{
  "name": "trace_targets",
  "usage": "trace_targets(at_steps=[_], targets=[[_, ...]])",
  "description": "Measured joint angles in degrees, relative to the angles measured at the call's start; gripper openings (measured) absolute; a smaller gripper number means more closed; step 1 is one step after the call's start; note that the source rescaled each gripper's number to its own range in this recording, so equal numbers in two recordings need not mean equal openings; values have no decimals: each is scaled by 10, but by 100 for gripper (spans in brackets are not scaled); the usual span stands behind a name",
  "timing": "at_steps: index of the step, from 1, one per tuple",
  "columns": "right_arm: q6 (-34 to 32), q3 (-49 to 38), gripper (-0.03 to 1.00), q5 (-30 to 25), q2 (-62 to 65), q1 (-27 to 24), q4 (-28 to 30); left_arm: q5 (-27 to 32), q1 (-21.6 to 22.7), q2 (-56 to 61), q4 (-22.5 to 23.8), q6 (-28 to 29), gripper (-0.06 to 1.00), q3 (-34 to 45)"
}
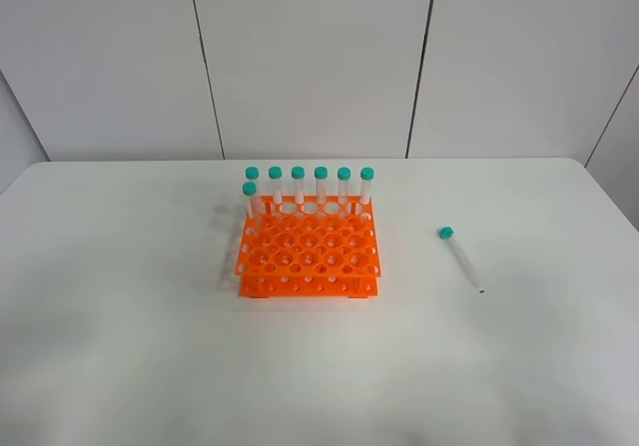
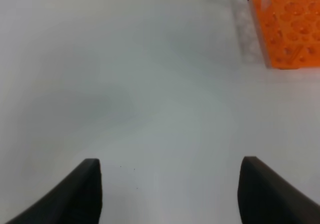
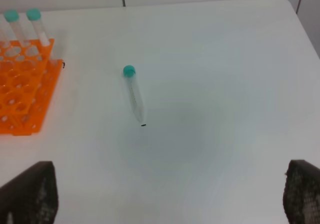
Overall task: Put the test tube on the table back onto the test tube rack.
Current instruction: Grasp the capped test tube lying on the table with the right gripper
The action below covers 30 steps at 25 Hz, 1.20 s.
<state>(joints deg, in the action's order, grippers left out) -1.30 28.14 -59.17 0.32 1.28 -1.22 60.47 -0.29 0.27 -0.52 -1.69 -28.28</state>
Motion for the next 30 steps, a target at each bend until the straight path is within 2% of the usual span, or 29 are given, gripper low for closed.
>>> trace_targets(at_steps=[26,30], targets=[[0,1,100,1,-1,0,2,0,0,0,0,0,80,0],[0,35,100,15,-80,0,7,0,0,0,0,0,80,0]])
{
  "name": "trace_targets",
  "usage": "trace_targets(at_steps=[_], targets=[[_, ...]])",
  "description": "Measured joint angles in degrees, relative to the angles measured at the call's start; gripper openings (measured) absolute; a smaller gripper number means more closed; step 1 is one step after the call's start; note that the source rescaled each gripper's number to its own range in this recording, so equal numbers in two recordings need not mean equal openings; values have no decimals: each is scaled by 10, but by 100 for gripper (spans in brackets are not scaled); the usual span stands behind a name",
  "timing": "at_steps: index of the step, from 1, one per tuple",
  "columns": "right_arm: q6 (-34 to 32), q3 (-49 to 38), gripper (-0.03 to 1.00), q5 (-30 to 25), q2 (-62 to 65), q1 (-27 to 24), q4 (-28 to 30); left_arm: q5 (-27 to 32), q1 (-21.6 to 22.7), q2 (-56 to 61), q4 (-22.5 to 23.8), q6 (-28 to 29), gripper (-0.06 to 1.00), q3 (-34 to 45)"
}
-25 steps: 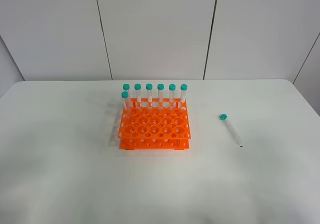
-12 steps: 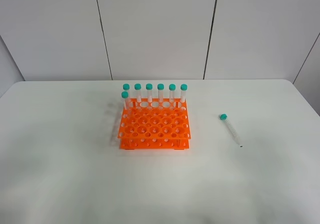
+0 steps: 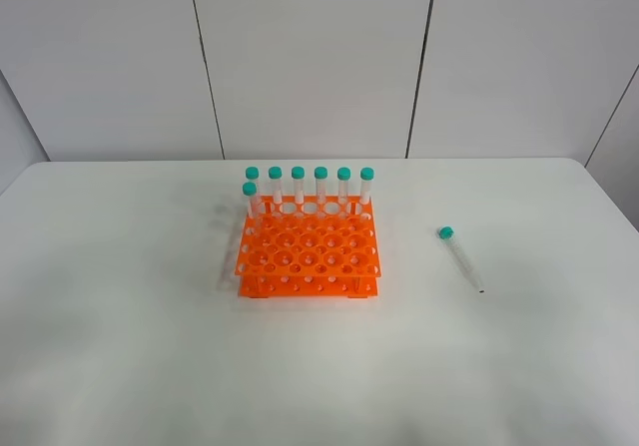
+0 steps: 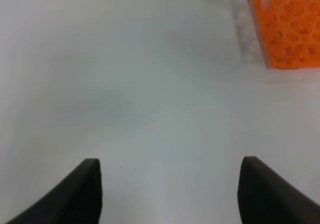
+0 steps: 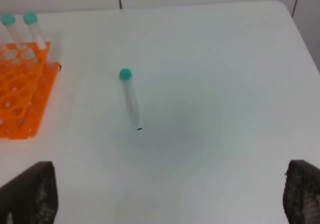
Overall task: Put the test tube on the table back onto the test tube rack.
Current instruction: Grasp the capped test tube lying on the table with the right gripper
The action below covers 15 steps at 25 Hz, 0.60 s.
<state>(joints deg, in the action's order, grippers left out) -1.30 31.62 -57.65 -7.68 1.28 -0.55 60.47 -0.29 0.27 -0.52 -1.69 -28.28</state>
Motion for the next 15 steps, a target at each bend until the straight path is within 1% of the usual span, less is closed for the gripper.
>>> trace_targets(at_steps=[5,9,13,15], targets=[[0,73,100,9,-218,0,-7,0,0,0,0,0,80,0],[1,149,100,13,-406,0,-8,0,0,0,0,0,80,0],[13,234,100,13,-591,0,-8,0,0,0,0,0,80,0],[29,284,100,9,-670,0,-8,0,0,0,0,0,80,0]])
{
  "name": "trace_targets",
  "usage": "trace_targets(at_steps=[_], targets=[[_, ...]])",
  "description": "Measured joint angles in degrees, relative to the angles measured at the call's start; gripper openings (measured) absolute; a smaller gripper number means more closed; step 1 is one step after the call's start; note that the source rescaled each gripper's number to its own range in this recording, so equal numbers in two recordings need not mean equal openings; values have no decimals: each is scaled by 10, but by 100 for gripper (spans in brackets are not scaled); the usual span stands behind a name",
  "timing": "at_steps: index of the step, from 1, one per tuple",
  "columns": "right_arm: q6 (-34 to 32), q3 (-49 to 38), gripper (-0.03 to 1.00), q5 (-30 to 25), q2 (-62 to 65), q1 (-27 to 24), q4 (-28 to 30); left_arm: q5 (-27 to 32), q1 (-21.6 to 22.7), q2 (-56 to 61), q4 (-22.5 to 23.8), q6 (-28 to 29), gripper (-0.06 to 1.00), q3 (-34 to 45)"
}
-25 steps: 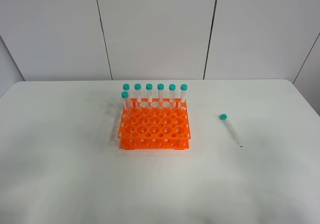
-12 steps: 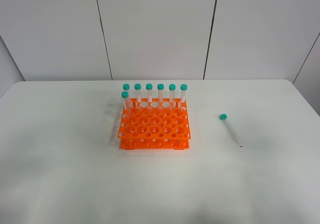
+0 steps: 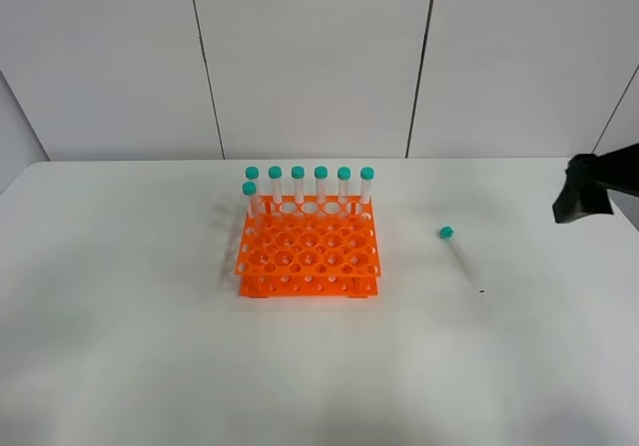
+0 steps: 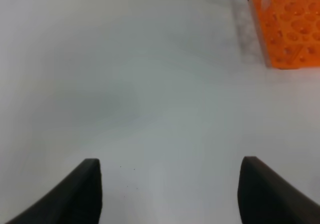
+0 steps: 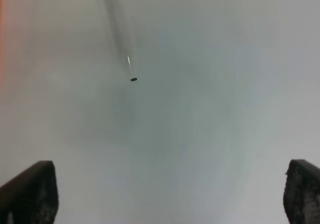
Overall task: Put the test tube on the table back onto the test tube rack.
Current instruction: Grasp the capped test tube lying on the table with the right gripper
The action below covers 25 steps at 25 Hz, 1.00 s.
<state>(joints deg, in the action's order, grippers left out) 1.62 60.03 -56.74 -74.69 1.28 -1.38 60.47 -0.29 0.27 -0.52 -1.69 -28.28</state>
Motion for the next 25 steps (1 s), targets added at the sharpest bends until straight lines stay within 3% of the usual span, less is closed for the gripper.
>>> trace_targets(at_steps=[6,11,16,25], targets=[[46,157,100,-38,-217,1,0,0,0,0,0,0,80,0],[60,248,100,-58,-323,46,0,0,0,0,0,0,80,0],[59,258,100,-55,-361,93,-2,0,0,0,0,0,80,0],[53,258,100,-42,-386,65,2,0,0,0,0,0,80,0]])
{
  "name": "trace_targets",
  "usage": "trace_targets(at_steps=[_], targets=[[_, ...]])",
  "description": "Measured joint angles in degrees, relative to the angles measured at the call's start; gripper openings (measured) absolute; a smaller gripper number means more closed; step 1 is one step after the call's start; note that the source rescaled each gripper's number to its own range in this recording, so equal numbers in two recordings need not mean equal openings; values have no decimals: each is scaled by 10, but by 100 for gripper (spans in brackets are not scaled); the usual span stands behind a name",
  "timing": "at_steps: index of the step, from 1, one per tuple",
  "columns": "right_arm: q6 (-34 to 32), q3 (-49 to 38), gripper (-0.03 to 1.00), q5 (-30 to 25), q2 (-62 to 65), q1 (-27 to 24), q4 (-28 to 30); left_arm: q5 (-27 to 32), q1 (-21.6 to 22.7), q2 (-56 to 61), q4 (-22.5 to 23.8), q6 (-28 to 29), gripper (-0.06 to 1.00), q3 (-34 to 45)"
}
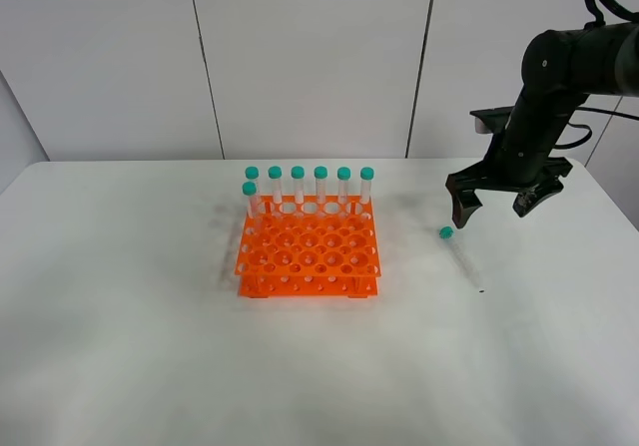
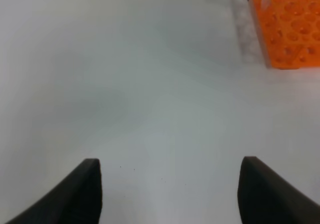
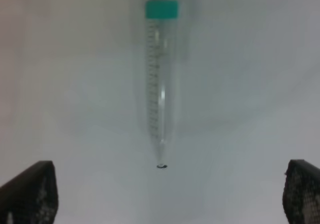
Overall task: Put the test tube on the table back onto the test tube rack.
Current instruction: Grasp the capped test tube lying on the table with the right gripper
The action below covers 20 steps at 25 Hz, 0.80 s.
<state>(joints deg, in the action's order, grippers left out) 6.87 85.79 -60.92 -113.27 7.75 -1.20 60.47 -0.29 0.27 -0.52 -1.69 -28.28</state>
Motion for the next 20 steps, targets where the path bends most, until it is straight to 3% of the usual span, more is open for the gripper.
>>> trace_targets(at_steps=[11,20], targets=[[-18,2,100,60,-77,12,-3,0,0,0,0,0,80,0],[-19,2,100,64,-119,13,-2,0,0,0,0,0,80,0]])
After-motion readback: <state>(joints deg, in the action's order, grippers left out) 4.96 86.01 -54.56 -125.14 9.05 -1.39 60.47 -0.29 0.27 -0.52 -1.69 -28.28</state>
